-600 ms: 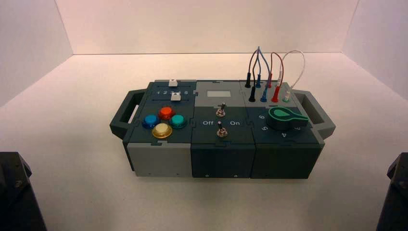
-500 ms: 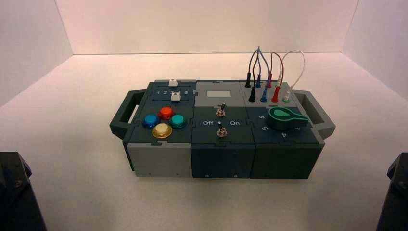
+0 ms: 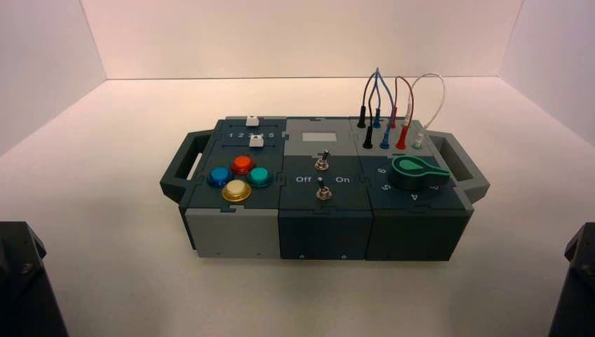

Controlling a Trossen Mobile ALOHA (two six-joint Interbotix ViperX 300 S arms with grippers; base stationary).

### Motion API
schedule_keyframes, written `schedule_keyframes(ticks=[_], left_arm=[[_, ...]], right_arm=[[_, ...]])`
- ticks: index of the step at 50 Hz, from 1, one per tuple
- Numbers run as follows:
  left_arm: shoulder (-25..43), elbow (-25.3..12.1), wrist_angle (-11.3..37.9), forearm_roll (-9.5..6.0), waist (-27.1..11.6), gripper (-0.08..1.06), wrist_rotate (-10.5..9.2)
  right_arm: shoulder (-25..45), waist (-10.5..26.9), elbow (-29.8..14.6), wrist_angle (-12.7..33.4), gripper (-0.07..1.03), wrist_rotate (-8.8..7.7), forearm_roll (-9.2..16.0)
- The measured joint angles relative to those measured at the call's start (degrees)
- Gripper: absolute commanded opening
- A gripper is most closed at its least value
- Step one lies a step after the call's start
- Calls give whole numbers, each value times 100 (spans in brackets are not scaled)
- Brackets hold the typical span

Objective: Push the green button with the left gripper.

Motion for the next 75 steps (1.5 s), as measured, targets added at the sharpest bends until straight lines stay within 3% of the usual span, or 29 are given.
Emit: schedule_keyframes(ticks=[3,6,11,12,14,22,27,36,42,56,75], left_arm=[[-9,-9,141,0,-35,-3,0],[-26,-53,650,-9,-264,-3,0],[-97,-97,1204,-9,-606,-3,-9],[-132,-105,1380,-18,-756,-3,-18],[-149,-114,1538,-26,-888,-3,-26],[-158,-114,2065,-35,-1292,-3,-35],[-123,-114,2232,-53,-1564,-3,-44],[185,-105,2197,-220,-2013,-3,-62],[747,-114,2021,-343,-2452,-3,-79],[2118,-132,1380,-369,-3445,-3,-343],[3788,-422,712,-457,-4254,-3,-519]], right_arm=[[35,141,0,123,-2,0,9],[132,510,0,378,-2,9,53],[352,1099,-26,791,-2,9,325],[457,1389,-26,923,-2,9,475],[571,1626,-26,1028,-2,9,633],[940,2364,-26,1239,-2,9,1169],[1213,2742,-26,1230,-2,9,1310],[1635,3050,-97,1178,-2,0,1345],[1907,3278,-185,1143,-2,-53,1345],[2092,3340,-272,1055,-2,-105,1274],[2092,3322,-264,1055,-2,-105,1090]])
